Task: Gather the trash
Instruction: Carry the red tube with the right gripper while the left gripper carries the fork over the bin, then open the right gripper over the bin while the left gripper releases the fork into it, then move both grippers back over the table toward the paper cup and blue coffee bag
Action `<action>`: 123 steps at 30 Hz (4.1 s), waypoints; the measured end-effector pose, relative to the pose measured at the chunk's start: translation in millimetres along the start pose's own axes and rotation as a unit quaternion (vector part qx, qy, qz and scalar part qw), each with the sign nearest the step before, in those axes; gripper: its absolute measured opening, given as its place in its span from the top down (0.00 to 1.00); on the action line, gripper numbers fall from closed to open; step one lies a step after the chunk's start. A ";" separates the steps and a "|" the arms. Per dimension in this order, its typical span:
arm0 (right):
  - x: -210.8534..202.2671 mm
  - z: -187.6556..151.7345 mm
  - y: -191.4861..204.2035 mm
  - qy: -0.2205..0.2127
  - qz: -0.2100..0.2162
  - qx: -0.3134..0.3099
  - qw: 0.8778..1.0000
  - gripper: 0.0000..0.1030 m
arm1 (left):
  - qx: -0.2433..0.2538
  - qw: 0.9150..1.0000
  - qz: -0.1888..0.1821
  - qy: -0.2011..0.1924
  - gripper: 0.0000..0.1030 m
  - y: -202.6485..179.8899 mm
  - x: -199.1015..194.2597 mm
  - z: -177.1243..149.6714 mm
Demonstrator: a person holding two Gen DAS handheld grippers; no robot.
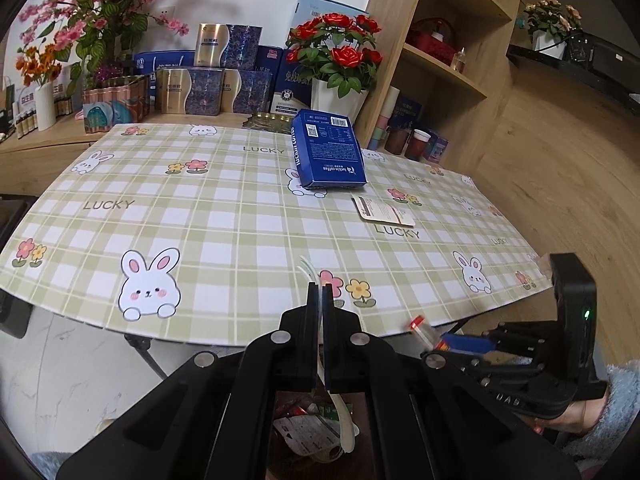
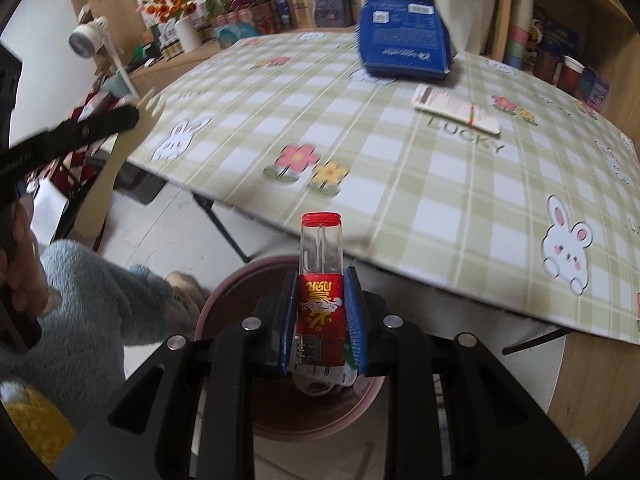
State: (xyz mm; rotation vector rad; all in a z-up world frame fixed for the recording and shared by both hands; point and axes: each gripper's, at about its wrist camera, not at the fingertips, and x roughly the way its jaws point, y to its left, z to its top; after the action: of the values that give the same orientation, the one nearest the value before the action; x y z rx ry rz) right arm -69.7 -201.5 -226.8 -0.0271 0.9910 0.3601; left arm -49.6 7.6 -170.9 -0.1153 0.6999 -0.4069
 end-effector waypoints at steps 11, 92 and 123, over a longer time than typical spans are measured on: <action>48.4 -26.6 22.6 0.068 0.028 -0.024 0.997 0.75 | -0.012 1.000 0.001 0.008 0.98 13.4 -4.4 -24.3; 3.1 -25.5 -45.3 -0.115 -0.082 0.100 0.985 0.05 | -0.046 0.995 0.058 0.073 0.06 23.9 56.5 -67.9; 22.4 62.2 -104.4 -0.046 -0.121 0.028 0.991 0.06 | -0.009 0.993 0.104 0.047 0.06 38.8 83.7 31.4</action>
State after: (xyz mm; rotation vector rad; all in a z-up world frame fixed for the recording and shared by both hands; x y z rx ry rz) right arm 24.2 -281.8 -225.5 -0.0788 0.8947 0.1110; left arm 41.1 8.6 -206.6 -0.0386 0.8009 -0.2066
